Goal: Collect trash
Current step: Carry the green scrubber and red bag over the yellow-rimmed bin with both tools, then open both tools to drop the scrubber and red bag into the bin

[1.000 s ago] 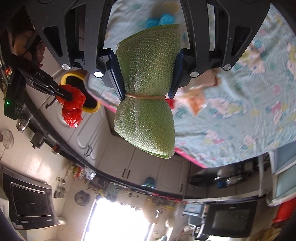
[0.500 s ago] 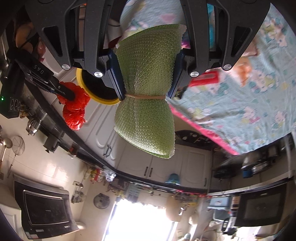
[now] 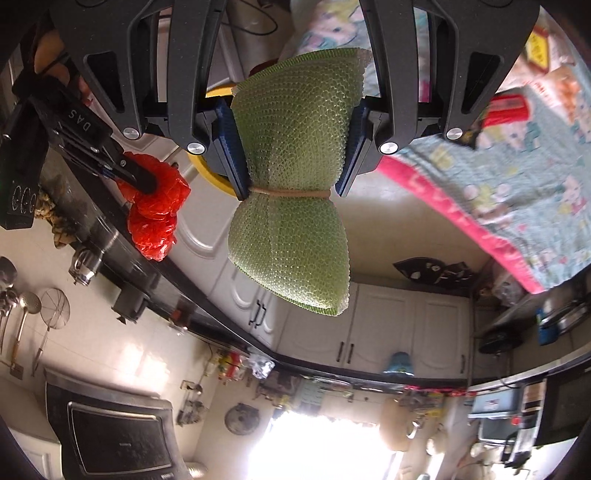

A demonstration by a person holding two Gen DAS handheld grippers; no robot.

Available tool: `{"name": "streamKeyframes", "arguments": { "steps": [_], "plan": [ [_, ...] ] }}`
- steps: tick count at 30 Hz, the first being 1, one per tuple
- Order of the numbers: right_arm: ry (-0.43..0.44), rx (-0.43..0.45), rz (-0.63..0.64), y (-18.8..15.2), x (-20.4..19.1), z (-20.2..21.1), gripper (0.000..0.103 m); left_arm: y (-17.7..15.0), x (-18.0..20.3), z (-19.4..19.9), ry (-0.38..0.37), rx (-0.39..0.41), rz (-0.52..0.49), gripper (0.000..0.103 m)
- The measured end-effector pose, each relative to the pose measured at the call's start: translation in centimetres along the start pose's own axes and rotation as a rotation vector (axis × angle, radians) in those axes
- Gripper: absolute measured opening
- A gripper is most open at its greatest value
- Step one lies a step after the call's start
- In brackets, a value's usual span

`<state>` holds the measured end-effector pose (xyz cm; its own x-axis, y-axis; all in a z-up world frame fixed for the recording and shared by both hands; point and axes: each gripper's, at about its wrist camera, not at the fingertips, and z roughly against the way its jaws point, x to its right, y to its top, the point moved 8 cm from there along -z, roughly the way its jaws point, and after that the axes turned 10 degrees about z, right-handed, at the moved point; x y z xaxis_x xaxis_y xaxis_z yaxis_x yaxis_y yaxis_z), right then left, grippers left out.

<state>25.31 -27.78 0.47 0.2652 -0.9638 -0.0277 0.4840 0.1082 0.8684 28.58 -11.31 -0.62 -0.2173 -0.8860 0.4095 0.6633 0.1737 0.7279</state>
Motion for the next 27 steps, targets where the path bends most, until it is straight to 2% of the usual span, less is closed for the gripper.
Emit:
{"name": "streamKeyframes", "arguments": {
  "steps": [5, 12, 22, 23, 25, 26, 27],
  "plan": [
    [-0.035, -0.038, -0.043, -0.6, 3.2, -1.6, 0.019, 0.3, 2.1, -3.5, -0.022, -0.036, -0.021, 0.04],
    [-0.077, -0.117, -0.116, -3.5, 6.9, -4.3, 0.019, 0.4, 4.1, -9.1, -0.04, -0.121, -0.015, 0.041],
    [-0.069, -0.198, -0.168, -7.6, 9.2, -6.9, 0.022, -0.6, 5.4, -15.3, -0.026, -0.224, -0.032, 0.043],
    [-0.057, -0.204, -0.173, -7.9, 9.3, -7.2, 0.024, -0.8, 5.4, -15.7, -0.027, -0.234, -0.03, 0.044],
    [-0.062, -0.225, -0.166, -8.6, 9.5, -7.8, 0.043, -1.1, 5.5, -16.6, -0.036, -0.25, -0.021, 0.046],
    [-0.084, -0.225, -0.163, -8.9, 9.8, -7.9, 0.056, -1.2, 5.5, -17.0, -0.034, -0.254, -0.014, 0.047],
    [-0.104, -0.223, -0.164, -9.1, 10.0, -7.9, 0.059, -1.2, 5.5, -17.4, -0.035, -0.26, -0.007, 0.049]
  ]
}}
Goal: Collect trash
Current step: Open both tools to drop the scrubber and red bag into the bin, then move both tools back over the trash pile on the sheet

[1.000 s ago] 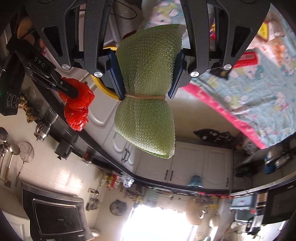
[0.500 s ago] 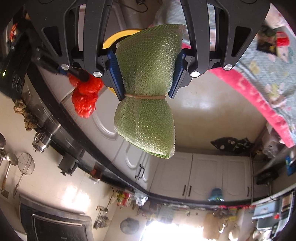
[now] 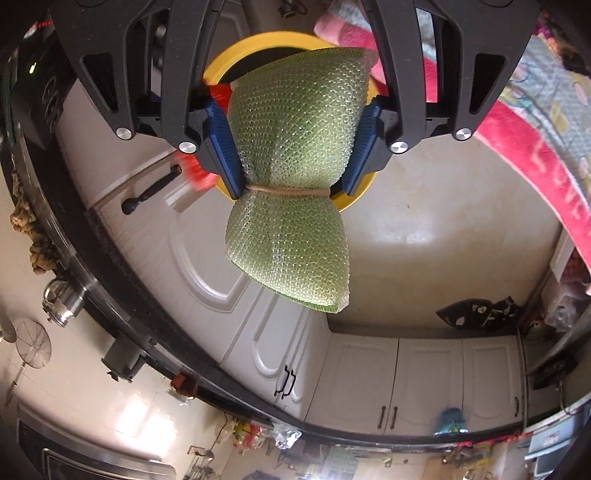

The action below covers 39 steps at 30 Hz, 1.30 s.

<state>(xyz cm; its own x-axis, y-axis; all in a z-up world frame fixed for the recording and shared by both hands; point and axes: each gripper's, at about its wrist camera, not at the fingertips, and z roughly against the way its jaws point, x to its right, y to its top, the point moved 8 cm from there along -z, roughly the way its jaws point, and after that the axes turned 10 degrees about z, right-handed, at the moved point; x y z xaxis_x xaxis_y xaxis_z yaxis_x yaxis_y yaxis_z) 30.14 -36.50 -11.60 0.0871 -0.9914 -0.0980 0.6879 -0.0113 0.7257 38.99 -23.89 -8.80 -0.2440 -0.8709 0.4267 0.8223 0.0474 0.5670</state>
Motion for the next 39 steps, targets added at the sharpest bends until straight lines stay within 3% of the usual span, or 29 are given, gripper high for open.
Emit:
{"name": "streamKeyframes", "arguments": {
  "steps": [3, 11, 14, 22, 30, 39],
  "plan": [
    [-0.011, -0.006, -0.042, -0.9, 1.1, -0.2, 0.059, 0.1, -0.4, -1.0, 0.008, -0.009, 0.022, 0.066],
    [-0.065, 0.008, -0.061, -2.0, 2.2, 0.1, 0.06, 0.1, -1.0, 0.5, 0.048, 0.035, 0.01, 0.082],
    [-0.079, 0.031, -0.081, -1.7, 2.4, 0.7, 0.072, 0.3, -1.6, 2.0, 0.063, 0.075, 0.015, 0.091],
    [-0.079, 0.091, -0.039, 0.2, 0.7, 2.8, 0.075, -0.5, -3.0, 7.6, 0.103, 0.175, 0.039, 0.092],
    [-0.054, 0.156, -0.003, 2.0, -1.8, 5.3, 0.085, -2.3, -5.3, 13.0, 0.148, 0.242, 0.057, 0.092],
    [-0.018, 0.204, 0.063, 3.6, -5.4, 7.7, 0.087, -4.1, -8.7, 18.7, 0.185, 0.325, 0.104, 0.092]
  ]
}}
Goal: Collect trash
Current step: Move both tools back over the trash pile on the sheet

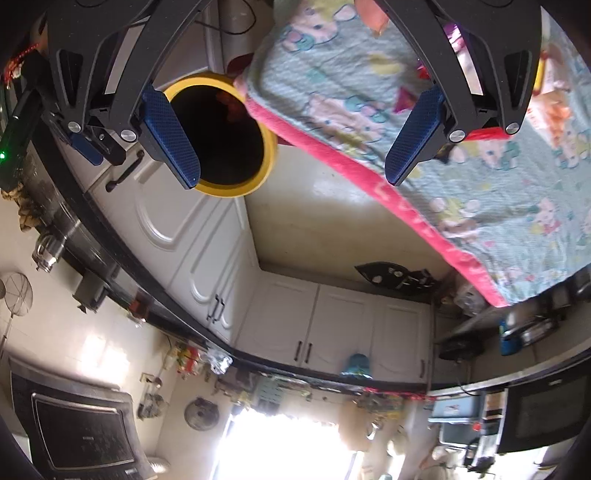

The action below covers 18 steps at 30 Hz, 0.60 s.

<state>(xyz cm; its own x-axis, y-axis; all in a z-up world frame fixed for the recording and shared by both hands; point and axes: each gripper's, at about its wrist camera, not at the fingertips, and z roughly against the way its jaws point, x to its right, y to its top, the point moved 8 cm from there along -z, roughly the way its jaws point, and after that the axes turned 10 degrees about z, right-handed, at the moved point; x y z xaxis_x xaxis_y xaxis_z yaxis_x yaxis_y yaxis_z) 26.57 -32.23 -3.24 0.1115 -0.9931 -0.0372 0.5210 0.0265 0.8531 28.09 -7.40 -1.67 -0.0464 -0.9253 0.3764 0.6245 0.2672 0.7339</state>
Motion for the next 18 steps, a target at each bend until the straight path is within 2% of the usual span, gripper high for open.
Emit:
{"name": "streamKeyframes", "arguments": {
  "steps": [5, 10, 14, 18],
  "plan": [
    [0.041, 0.011, 0.034, 0.6, -2.1, 0.7, 0.087, 0.0, -1.9, 2.7, 0.041, 0.054, -0.015, 0.092],
    [0.083, 0.024, 0.075, 1.0, -4.5, 1.7, 0.088, -0.5, -3.9, 4.9, 0.068, 0.074, -0.009, 0.092],
    [0.116, 0.04, 0.107, 1.3, -6.4, 2.6, 0.093, -0.6, -5.5, 7.1, 0.093, 0.102, 0.008, 0.092],
    [0.162, 0.048, 0.13, 1.7, -8.6, 3.4, 0.094, -0.5, -7.0, 9.1, 0.119, 0.128, 0.017, 0.092]
  ]
}}
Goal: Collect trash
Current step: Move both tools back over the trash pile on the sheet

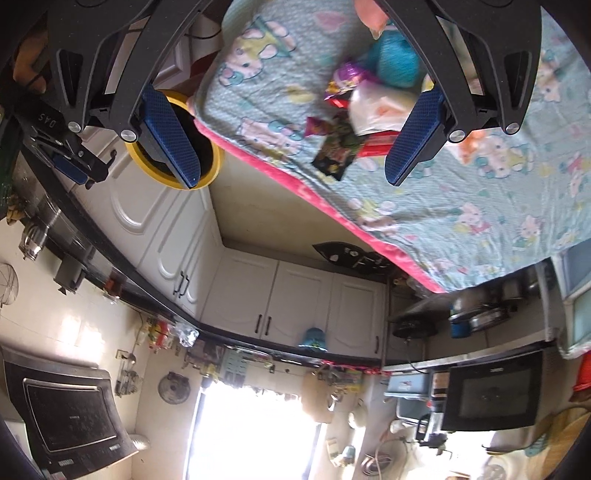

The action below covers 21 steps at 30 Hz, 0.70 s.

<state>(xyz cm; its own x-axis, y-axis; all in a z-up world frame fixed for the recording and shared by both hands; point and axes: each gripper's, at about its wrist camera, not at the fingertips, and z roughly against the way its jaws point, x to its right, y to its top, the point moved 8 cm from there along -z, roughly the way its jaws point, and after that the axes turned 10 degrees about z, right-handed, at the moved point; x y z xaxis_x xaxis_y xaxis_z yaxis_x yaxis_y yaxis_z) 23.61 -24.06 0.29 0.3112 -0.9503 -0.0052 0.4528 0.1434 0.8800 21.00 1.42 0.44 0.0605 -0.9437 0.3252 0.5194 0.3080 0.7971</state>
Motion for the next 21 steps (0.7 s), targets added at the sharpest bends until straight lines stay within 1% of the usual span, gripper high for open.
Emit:
{"name": "streamKeyframes", "arguments": {
  "steps": [3, 9, 16, 21],
  "plan": [
    [0.03, 0.002, 0.015, 0.2, -1.9, 0.4, 0.094, 0.3, -1.4, 1.1, 0.014, 0.013, 0.011, 0.092],
    [0.081, 0.007, 0.062, 0.8, -5.2, 1.0, 0.095, 1.5, -4.4, 3.7, 0.065, 0.053, 0.023, 0.092],
    [0.153, -0.009, 0.126, 0.4, -9.4, 1.0, 0.095, 2.3, -7.9, 6.6, 0.119, 0.104, 0.051, 0.092],
    [0.199, -0.022, 0.173, -0.2, -12.3, 1.0, 0.095, 2.1, -10.4, 7.5, 0.155, 0.109, 0.073, 0.092]
  ]
}}
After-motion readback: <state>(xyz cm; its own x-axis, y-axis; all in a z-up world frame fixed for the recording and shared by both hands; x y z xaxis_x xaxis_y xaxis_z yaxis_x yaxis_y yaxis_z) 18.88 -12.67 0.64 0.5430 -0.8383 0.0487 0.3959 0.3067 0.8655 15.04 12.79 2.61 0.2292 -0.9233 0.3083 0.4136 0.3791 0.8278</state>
